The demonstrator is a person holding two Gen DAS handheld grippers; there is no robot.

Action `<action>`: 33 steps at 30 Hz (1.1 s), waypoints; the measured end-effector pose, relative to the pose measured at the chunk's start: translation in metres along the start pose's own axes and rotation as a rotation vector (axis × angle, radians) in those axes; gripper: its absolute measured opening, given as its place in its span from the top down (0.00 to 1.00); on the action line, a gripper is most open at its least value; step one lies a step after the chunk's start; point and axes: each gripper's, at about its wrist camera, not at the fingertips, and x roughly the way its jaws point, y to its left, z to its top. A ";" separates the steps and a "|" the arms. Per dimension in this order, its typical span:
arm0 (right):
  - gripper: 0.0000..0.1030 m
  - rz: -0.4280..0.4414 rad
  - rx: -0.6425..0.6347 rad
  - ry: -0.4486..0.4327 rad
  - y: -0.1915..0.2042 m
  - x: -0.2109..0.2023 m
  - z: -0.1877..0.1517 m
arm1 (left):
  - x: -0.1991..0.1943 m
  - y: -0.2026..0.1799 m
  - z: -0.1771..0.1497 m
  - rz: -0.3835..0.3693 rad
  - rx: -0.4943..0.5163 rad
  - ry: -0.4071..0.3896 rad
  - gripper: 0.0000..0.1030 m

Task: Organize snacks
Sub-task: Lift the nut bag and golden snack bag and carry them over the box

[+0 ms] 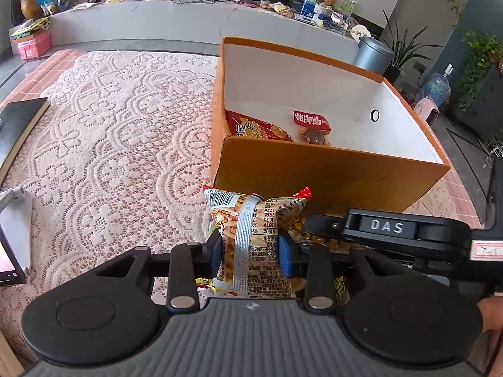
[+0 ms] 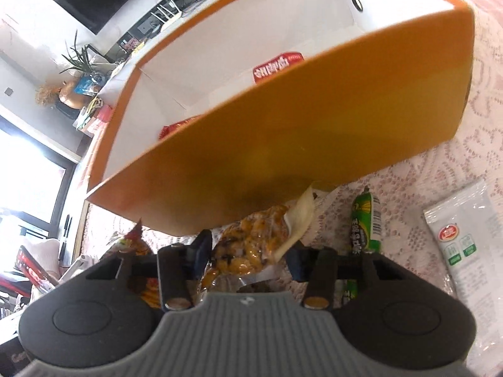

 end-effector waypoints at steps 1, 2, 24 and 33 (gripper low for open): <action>0.54 -0.001 -0.007 -0.007 0.001 -0.004 -0.001 | -0.002 0.000 0.000 0.000 0.001 -0.004 0.62; 0.54 -0.001 -0.017 -0.015 0.001 -0.008 -0.001 | -0.005 -0.001 -0.001 0.000 0.002 -0.010 0.62; 0.55 0.026 -0.216 -0.235 0.033 -0.141 -0.008 | -0.080 -0.044 0.020 -0.054 0.093 -0.190 0.62; 0.55 -0.005 -0.254 -0.316 0.036 -0.162 0.026 | -0.078 -0.062 0.058 -0.101 0.120 -0.232 0.62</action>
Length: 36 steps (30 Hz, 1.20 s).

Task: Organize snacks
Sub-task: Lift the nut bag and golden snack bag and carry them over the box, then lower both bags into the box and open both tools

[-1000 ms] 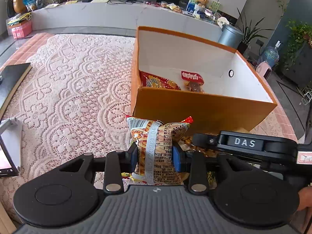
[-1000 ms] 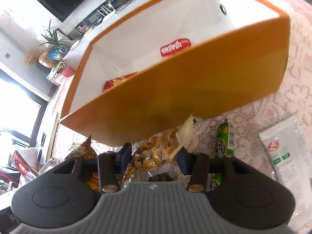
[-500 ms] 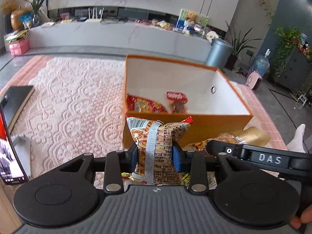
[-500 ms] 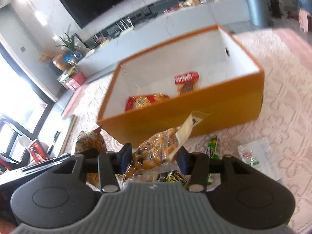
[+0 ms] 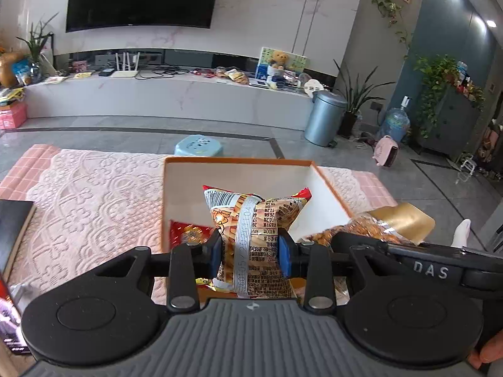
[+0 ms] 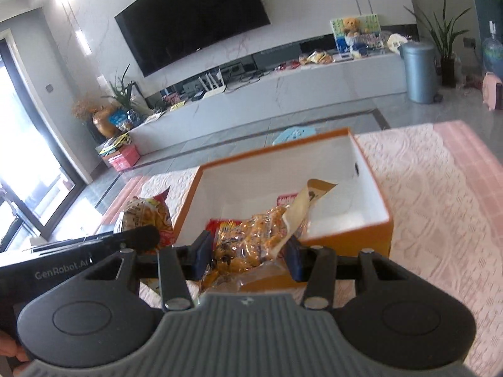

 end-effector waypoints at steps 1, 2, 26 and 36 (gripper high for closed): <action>0.55 -0.004 0.004 -0.006 -0.002 0.002 0.004 | 0.004 0.000 0.003 -0.007 -0.005 0.004 0.62; 0.55 -0.006 0.008 -0.011 -0.003 0.003 0.007 | 0.008 0.000 0.006 -0.012 -0.010 0.008 0.62; 0.55 -0.146 -0.042 0.158 -0.025 0.145 0.038 | 0.134 0.020 0.020 0.110 0.069 0.198 0.62; 0.55 -0.181 -0.062 0.321 -0.038 0.190 0.026 | 0.161 0.021 0.009 0.123 0.154 0.306 0.62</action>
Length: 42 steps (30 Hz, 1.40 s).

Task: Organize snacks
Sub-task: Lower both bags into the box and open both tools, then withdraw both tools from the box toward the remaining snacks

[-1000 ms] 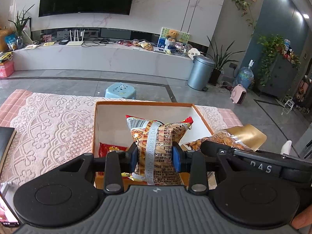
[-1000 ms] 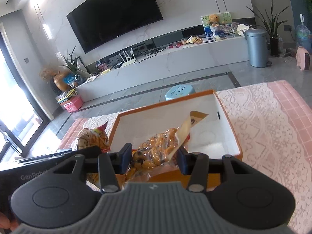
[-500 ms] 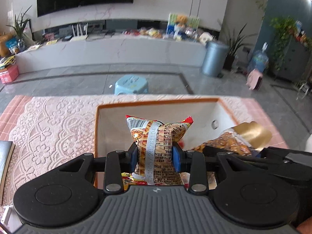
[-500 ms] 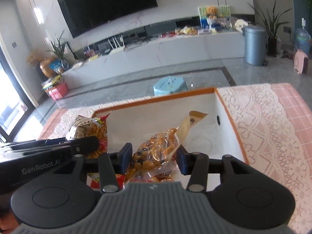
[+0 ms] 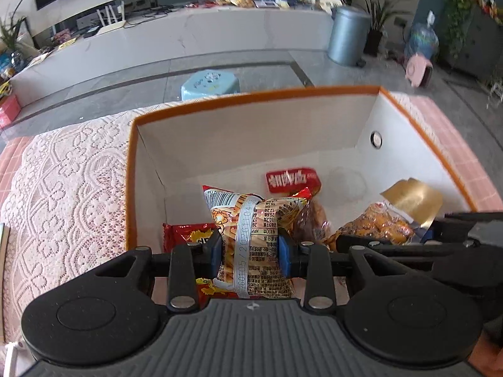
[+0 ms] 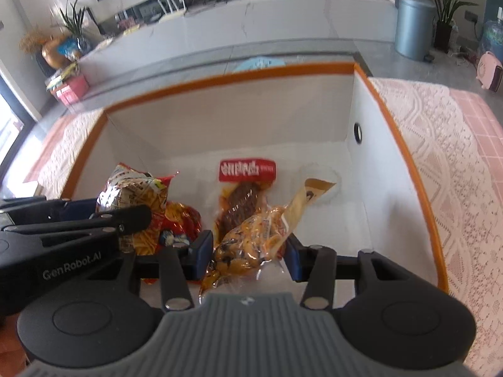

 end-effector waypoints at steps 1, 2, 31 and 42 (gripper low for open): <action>0.55 -0.003 0.000 0.012 -0.002 0.004 0.003 | 0.001 -0.002 0.000 0.003 0.015 0.007 0.62; 0.55 -0.009 0.001 0.025 -0.002 0.007 0.004 | 0.003 -0.004 0.000 0.006 0.031 0.018 0.62; 0.33 -0.154 -0.012 0.125 -0.009 0.005 0.003 | 0.007 -0.025 0.001 0.107 0.132 0.084 0.36; 0.17 -0.205 -0.056 0.077 -0.005 -0.020 0.000 | -0.029 -0.030 0.003 0.133 0.084 -0.001 0.31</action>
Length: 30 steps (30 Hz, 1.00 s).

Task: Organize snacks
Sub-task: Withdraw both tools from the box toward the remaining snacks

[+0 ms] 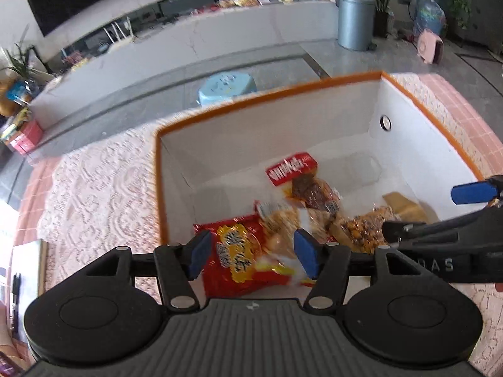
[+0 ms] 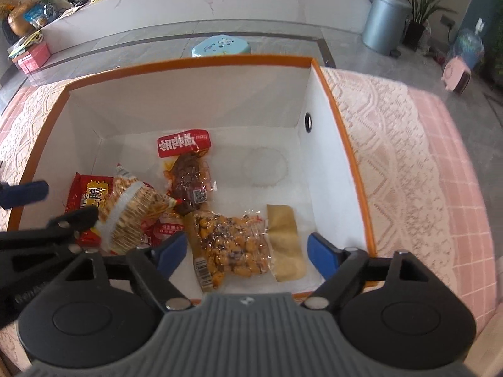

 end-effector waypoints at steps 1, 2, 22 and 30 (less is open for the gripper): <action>0.17 -0.001 -0.007 -0.008 0.001 -0.004 -0.001 | -0.004 0.000 0.000 0.003 -0.002 -0.012 0.30; 0.17 -0.001 -0.012 -0.014 0.001 -0.007 -0.002 | -0.009 0.001 0.000 0.001 -0.006 -0.023 0.30; 0.08 0.028 -0.011 -0.263 -0.005 -0.116 -0.060 | -0.119 0.006 -0.039 -0.129 -0.147 -0.224 0.29; 0.06 0.054 0.014 -0.309 -0.012 -0.140 -0.107 | -0.141 0.006 -0.070 -0.224 -0.177 -0.241 0.25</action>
